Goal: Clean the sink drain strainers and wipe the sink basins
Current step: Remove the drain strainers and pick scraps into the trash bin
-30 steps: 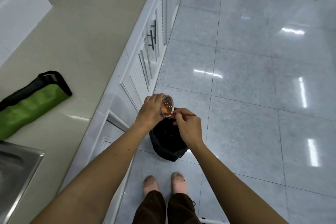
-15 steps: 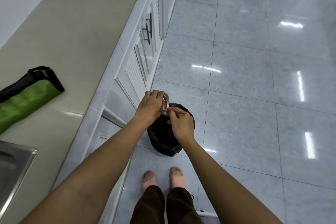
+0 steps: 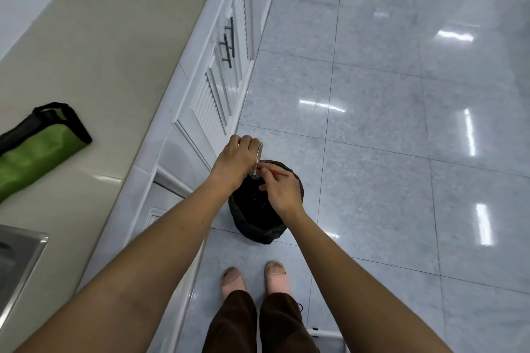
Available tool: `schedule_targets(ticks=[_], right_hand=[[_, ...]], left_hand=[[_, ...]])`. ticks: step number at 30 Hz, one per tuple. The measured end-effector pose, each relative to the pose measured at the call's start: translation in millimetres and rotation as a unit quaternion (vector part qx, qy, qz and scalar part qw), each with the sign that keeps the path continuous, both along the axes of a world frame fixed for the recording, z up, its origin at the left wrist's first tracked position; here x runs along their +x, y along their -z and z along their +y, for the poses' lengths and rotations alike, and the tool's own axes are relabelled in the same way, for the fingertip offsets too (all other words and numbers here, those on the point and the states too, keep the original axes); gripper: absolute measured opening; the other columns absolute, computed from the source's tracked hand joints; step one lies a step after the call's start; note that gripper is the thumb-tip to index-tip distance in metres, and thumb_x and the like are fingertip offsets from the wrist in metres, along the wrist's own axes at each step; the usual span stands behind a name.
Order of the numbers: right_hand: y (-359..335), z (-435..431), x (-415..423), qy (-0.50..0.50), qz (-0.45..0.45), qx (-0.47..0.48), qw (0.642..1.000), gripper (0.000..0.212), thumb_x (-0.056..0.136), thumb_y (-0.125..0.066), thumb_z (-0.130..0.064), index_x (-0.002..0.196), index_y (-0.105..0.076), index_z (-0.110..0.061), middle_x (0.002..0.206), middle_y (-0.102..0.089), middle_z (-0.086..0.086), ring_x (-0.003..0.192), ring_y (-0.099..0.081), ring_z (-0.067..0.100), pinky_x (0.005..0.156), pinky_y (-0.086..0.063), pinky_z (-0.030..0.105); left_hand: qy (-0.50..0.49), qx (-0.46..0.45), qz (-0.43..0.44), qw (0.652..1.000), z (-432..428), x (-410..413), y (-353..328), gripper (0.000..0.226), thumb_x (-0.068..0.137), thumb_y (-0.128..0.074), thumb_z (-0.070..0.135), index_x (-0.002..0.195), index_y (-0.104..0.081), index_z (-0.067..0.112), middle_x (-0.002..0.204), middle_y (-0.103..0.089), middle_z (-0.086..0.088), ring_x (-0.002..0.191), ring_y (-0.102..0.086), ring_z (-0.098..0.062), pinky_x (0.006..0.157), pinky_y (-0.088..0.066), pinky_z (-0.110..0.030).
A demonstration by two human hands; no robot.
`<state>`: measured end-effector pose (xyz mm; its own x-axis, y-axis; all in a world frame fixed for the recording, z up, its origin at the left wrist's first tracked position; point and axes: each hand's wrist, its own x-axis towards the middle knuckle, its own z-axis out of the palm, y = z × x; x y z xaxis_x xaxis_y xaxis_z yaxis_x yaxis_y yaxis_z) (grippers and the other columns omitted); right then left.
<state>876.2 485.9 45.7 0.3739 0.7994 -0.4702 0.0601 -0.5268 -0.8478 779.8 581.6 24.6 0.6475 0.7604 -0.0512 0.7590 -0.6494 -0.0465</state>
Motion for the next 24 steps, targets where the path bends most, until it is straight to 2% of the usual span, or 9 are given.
schedule_targets(ticks=[3, 6, 9, 12, 15, 18, 20, 22, 24], right_hand=[[2, 3, 6, 0.063, -0.058, -0.022, 0.996, 0.027, 0.092, -0.047, -0.026, 0.095, -0.073, -0.032, 0.078, -0.07, -0.014, 0.073, -0.068, 0.014, 0.07, -0.052, 0.027], [-3, 4, 12, 0.113, -0.072, -0.009, 0.991, 0.028, 0.091, -0.045, -0.024, 0.078, -0.065, -0.039, 0.078, -0.068, -0.017, 0.077, -0.068, 0.012, 0.071, -0.053, 0.026], [-8, 5, 16, 0.124, -0.071, -0.003, 0.99, 0.028, 0.09, -0.045, -0.023, 0.073, -0.059, -0.04, 0.081, -0.071, -0.013, 0.078, -0.069, 0.012, 0.071, -0.052, 0.024], [-9, 6, 17, 0.117, -0.033, 0.005, 0.993, 0.016, 0.091, -0.048, -0.021, 0.084, -0.059, -0.029, 0.08, -0.072, -0.011, 0.067, -0.069, 0.005, 0.065, -0.051, 0.021], [-4, 7, 13, 0.096, 0.031, 0.005, 0.995, 0.01, 0.091, -0.054, -0.022, 0.087, -0.064, -0.024, 0.083, -0.074, -0.009, 0.067, -0.07, 0.003, 0.074, -0.057, 0.029], [3, 8, 13, 0.157, 0.037, -0.004, 0.987, 0.011, 0.089, -0.057, -0.021, 0.084, -0.065, -0.027, 0.082, -0.074, -0.009, 0.071, -0.071, 0.008, 0.078, -0.057, 0.033], [2, 6, 15, 0.212, 0.033, -0.011, 0.977, 0.012, 0.09, -0.056, -0.02, 0.084, -0.064, -0.026, 0.081, -0.073, -0.009, 0.073, -0.07, 0.01, 0.075, -0.055, 0.03], [-3, 4, 18, 0.239, 0.016, -0.022, 0.971, 0.015, 0.09, -0.052, -0.017, 0.082, -0.061, -0.025, 0.079, -0.072, -0.009, 0.074, -0.069, 0.011, 0.068, -0.05, 0.024], [-6, 2, 21, 0.252, 0.006, -0.025, 0.967, 0.017, 0.09, -0.05, -0.015, 0.079, -0.058, -0.025, 0.076, -0.07, -0.01, 0.072, -0.069, 0.01, 0.062, -0.045, 0.02]], left_hand=[[0.012, 0.013, 0.009, 1.0, 3, 2, -3, 0.061, 0.037, -0.086, -0.004, 0.094, -0.067, 0.003, 0.083, -0.066, -0.011, 0.069, -0.062, -0.029, 0.049, -0.051, -0.027], [0.01, 0.028, 0.026, 0.999, 3, 4, -4, 0.06, 0.035, -0.088, -0.001, 0.092, -0.069, 0.002, 0.079, -0.066, -0.011, 0.067, -0.062, -0.027, 0.048, -0.05, -0.026], [0.015, 0.038, 0.029, 0.999, 4, 6, -2, 0.064, 0.029, -0.088, -0.001, 0.089, -0.069, 0.002, 0.077, -0.066, -0.011, 0.065, -0.062, -0.026, 0.047, -0.049, -0.024], [0.047, 0.058, 0.036, 0.997, 7, 10, 3, 0.049, 0.045, -0.084, -0.002, 0.091, -0.068, 0.004, 0.077, -0.064, -0.009, 0.066, -0.061, -0.025, 0.051, -0.052, -0.026], [0.098, 0.079, 0.049, 0.991, 11, 15, 10, 0.04, 0.062, -0.078, 0.001, 0.099, -0.062, 0.004, 0.085, -0.064, -0.009, 0.074, -0.06, -0.025, 0.061, -0.053, -0.028], [0.128, 0.104, 0.055, 0.985, 14, 24, 8, 0.026, 0.069, -0.074, 0.005, 0.094, -0.065, 0.004, 0.08, -0.063, -0.008, 0.071, -0.06, -0.025, 0.058, -0.053, -0.028], [0.125, 0.108, 0.072, 0.984, 13, 27, 1, 0.014, 0.073, -0.067, 0.016, 0.083, -0.068, 0.007, 0.072, -0.063, -0.005, 0.065, -0.06, -0.02, 0.052, -0.049, -0.024], [0.108, 0.099, 0.09, 0.985, 12, 29, -2, 0.018, 0.058, -0.076, 0.017, 0.075, -0.07, 0.012, 0.065, -0.061, -0.002, 0.06, -0.059, -0.017, 0.048, -0.043, -0.02], [0.091, 0.095, 0.107, 0.986, 9, 27, -2, 0.036, 0.041, -0.084, 0.008, 0.075, -0.07, 0.013, 0.064, -0.06, -0.001, 0.059, -0.058, -0.016, 0.047, -0.04, -0.019]])
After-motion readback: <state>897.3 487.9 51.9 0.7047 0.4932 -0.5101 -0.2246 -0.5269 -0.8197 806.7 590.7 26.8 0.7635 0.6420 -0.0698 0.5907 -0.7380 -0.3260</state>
